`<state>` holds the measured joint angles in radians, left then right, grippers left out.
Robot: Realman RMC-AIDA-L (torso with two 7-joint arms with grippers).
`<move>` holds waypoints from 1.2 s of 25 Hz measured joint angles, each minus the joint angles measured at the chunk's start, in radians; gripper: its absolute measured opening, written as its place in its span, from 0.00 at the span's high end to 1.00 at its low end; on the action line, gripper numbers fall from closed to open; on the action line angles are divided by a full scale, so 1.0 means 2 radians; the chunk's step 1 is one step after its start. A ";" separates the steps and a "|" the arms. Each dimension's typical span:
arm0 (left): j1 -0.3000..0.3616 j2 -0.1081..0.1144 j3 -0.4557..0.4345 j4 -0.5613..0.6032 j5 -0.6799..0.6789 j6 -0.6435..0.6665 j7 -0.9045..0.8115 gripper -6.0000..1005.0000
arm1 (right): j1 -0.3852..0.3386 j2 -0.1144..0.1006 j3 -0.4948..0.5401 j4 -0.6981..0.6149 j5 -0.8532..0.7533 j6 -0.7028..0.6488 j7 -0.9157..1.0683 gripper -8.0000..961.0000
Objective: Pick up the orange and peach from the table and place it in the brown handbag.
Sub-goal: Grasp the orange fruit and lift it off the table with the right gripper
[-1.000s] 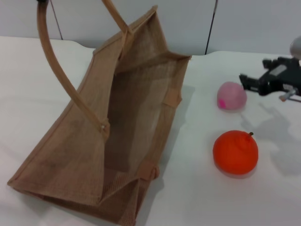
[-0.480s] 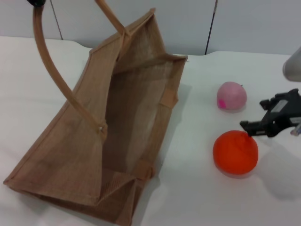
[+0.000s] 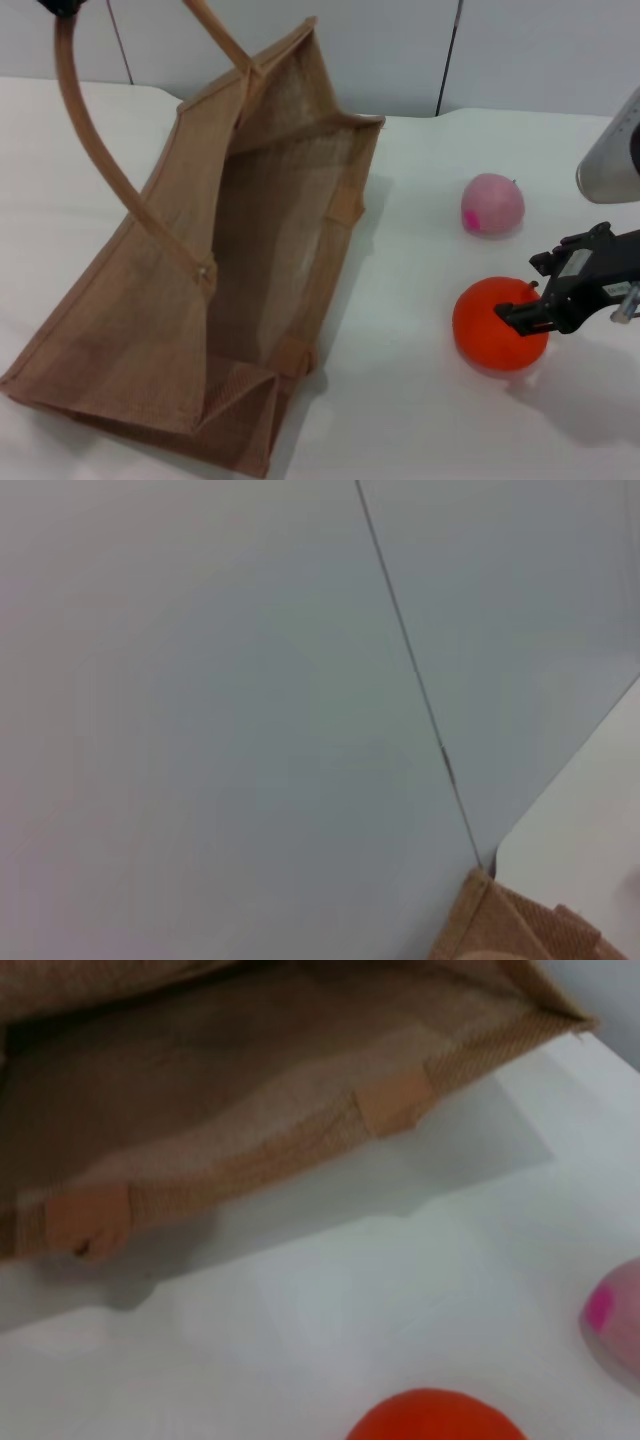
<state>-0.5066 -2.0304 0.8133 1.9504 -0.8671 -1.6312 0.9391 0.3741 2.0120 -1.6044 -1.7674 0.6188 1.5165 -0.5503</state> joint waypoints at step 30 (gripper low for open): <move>-0.004 0.001 -0.003 0.004 0.002 -0.006 0.000 0.88 | 0.102 -0.007 -0.007 0.179 -0.018 -0.006 0.000 0.16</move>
<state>-0.5146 -2.0278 0.8068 1.9579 -0.8639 -1.6438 0.9388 0.5788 1.9983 -1.6193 -1.4104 0.5822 1.5053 -0.5513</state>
